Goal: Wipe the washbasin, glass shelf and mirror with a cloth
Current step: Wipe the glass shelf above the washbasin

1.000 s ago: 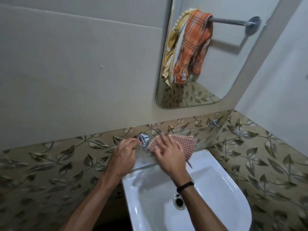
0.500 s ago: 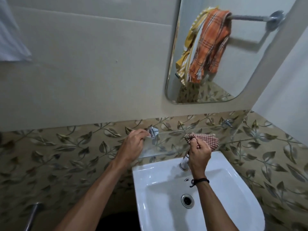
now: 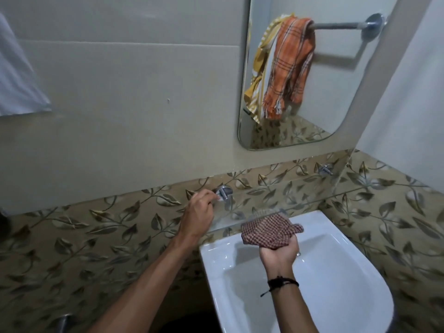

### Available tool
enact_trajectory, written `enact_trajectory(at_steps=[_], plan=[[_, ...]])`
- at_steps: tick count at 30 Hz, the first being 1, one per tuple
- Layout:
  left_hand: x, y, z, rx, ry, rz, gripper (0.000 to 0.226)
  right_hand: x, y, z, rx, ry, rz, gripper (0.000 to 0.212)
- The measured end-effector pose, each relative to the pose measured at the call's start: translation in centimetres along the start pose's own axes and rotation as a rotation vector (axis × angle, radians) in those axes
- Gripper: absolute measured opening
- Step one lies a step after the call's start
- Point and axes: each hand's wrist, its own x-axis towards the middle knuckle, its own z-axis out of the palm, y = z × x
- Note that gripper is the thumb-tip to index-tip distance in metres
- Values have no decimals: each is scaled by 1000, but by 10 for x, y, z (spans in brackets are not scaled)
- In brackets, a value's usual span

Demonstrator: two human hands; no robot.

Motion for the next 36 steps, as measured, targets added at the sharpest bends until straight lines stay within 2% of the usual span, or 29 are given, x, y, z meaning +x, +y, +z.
enact_trajectory(at_steps=[3, 6, 12, 14, 18, 22, 24, 27, 29, 32, 34, 36], plan=[[0, 1, -2, -1, -16, -5, 34, 4, 6, 30, -4, -56, 35, 46], [1, 1, -1, -2, -17, -8, 36, 14, 12, 51, 6, -45, 84, 52], [4, -2, 2, -16, 10, -7, 38, -28, 70, 51, -178, 13, 76, 53], [5, -4, 2, -26, 19, 1, 38, -37, 79, 47, -268, 40, 71, 46], [4, -6, 1, -38, 27, -3, 40, -23, 47, 60, -515, 204, -49, 29], [3, -4, 1, -41, 16, 3, 38, 3, 15, 80, -545, 344, -284, 17], [4, -3, 2, -42, 16, 2, 38, 5, 19, 80, -549, 364, -325, 19], [5, -4, 5, -29, 15, -3, 37, -5, 46, 71, -576, 322, -289, 24], [6, -6, 4, -26, 15, -7, 37, -18, 63, 63, -557, 258, -202, 25], [4, -6, 2, -57, 34, -16, 36, -27, 63, 56, -294, 91, 5, 55], [3, -6, 1, -75, 51, -12, 38, -9, 50, 53, -120, 24, 54, 68], [3, -6, 2, -89, 60, -4, 42, 10, 40, 55, -44, -5, 49, 69]])
